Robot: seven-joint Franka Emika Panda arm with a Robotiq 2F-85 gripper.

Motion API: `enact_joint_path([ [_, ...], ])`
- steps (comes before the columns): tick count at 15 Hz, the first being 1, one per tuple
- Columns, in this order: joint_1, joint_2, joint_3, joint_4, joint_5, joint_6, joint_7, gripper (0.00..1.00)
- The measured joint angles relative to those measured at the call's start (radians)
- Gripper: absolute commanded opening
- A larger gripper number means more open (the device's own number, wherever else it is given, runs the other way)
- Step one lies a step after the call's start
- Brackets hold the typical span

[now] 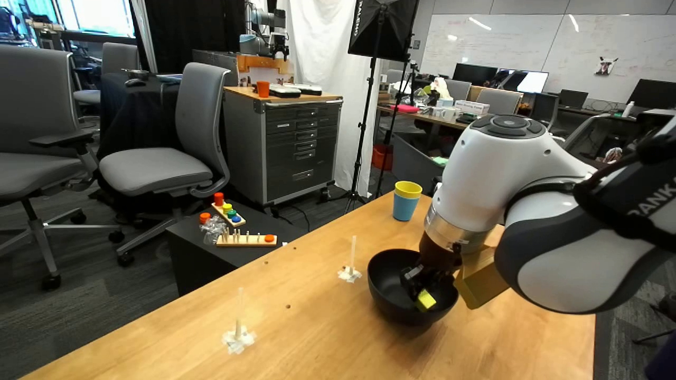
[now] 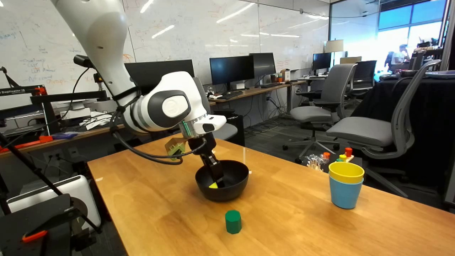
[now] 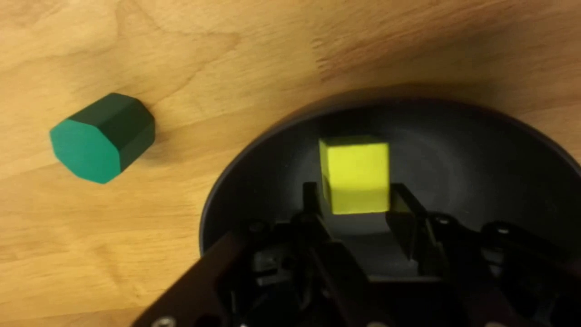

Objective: Put the cubes in the black bowl

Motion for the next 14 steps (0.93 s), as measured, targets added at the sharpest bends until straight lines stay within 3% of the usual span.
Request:
enact_joint_path([
  [3,0.010,0.000,-0.001,0.001,0.003,0.000,0.001,0.98],
  [9,0.020,-0.047,0.007,-0.001,0.007,0.000,-0.001,1.00],
  [14,0.014,-0.204,0.050,-0.049,0.007,-0.009,-0.040,1.00],
])
